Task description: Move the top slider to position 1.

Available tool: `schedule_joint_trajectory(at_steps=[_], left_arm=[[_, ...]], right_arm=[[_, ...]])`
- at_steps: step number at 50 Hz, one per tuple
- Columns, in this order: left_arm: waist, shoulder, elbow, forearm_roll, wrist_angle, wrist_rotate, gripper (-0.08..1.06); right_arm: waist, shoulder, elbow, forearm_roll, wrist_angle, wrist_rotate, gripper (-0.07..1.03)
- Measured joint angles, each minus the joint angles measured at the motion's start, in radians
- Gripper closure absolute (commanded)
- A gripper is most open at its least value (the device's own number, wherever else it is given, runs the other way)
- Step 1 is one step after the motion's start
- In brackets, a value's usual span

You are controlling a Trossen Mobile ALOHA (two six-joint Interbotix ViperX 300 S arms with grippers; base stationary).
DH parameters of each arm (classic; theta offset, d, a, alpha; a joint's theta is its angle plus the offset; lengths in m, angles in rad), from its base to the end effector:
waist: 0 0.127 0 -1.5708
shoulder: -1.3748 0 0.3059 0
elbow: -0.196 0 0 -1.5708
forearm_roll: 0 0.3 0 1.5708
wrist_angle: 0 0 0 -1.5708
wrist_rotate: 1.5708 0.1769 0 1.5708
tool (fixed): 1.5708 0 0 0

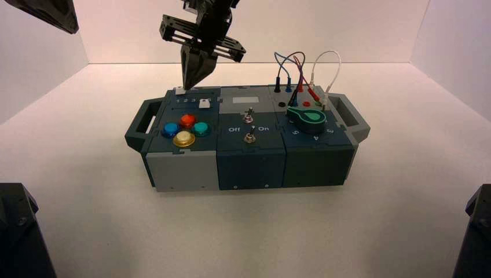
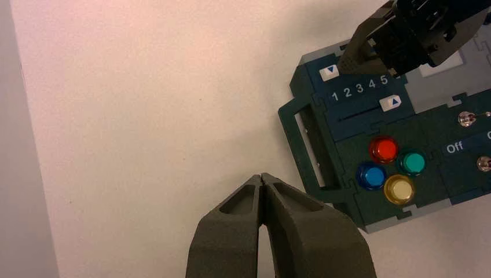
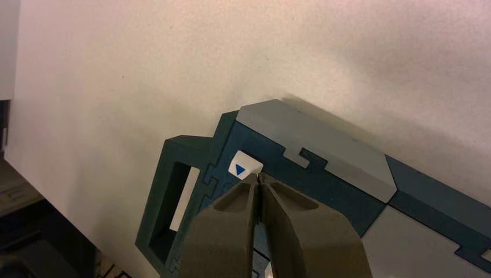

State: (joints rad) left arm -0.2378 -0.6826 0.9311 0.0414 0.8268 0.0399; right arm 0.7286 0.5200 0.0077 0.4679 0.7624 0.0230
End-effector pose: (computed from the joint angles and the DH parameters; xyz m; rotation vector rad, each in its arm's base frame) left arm 0.2266 -0.0494 0.1681 0.2051 1.0611 -0.2233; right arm 0.3480 0.3844 0.0481 0.0332 1.3987 0.6531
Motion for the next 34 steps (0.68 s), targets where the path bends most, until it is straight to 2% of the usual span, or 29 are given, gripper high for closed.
schedule_joint_trajectory(at_steps=[8, 20, 25, 34], left_arm=[[0.0, 0.0, 0.0, -0.002, 0.0, 0.0, 1.01], [0.0, -0.023, 0.017, -0.002, -0.008, 0.002, 1.01], [0.0, -0.034, 0.034, -0.002, -0.029, 0.002, 1.01], [0.0, -0.037, 0.043, 0.0, -0.035, 0.002, 1.01]], right_arm=[[0.002, -0.002, 0.008, -0.012, 0.005, 0.0, 0.98], [0.009, -0.063, 0.106, -0.106, 0.038, -0.005, 0.98], [0.009, -0.098, 0.15, -0.115, 0.038, -0.015, 0.98], [0.011, -0.137, 0.199, -0.118, 0.031, -0.018, 0.98]])
